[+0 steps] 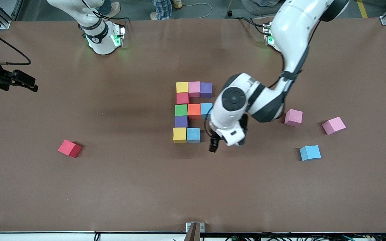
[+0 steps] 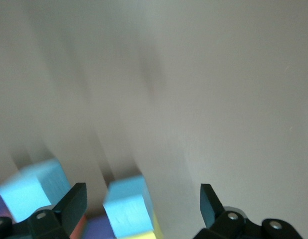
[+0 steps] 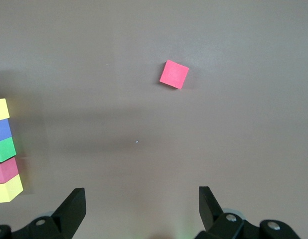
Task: Arrange 11 blocks into digit 3
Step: 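Reach and grasp the last light blue cube with the left gripper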
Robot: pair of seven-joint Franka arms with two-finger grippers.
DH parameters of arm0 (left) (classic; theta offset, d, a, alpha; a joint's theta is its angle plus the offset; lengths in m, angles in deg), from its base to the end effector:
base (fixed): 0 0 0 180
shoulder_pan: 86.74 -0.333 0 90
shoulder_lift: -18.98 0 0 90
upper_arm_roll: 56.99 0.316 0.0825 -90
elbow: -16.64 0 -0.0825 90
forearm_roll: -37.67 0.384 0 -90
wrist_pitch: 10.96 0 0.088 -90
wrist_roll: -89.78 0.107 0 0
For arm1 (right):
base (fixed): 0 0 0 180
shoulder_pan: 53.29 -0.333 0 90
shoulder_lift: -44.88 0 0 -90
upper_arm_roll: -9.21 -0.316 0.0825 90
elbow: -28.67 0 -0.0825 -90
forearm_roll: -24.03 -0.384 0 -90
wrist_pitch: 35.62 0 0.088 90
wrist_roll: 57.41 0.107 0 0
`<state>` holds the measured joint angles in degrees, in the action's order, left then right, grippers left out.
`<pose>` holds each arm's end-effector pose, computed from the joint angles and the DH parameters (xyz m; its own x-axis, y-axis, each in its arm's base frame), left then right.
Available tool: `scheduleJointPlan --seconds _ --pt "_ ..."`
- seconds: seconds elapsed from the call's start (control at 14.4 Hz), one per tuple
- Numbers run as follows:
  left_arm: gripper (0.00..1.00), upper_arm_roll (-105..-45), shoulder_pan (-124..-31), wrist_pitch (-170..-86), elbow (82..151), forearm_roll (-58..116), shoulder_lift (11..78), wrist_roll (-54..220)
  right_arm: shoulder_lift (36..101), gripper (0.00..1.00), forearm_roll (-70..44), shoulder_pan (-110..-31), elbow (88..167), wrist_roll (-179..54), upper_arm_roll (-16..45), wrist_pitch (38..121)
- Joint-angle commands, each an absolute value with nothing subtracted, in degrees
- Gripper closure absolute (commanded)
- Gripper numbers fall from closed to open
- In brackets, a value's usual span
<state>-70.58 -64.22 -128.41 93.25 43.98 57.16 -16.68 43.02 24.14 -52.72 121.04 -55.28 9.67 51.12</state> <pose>0.6202 -0.3967 0.3508 0.3313 0.9415 -0.0614 0.9432 -0.3287 0.0489 0.5376 -0.0100 0.6180 0.9963 -0.0552 -0.0656 -0.0550 -0.9985 0.0041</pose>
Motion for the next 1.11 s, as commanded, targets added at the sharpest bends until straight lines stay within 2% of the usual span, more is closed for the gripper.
scheduleJointPlan --seconds 0.0,0.49,1.04 --pt "0.00 -70.8 -68.7 -123.7 95.2 44.9 54.8 -1.1 39.9 0.00 23.9 -52.9 124.1 -54.9 9.7 52.2" --pt "0.00 -70.8 -82.9 -121.5 100.2 47.2 52.2 38.4 39.9 0.00 23.9 -52.9 123.2 -54.7 9.6 51.7" --pt "0.00 -70.9 -95.1 -124.0 101.0 47.2 56.9 78.0 38.1 0.00 23.9 -52.8 123.1 -57.9 9.7 50.5"
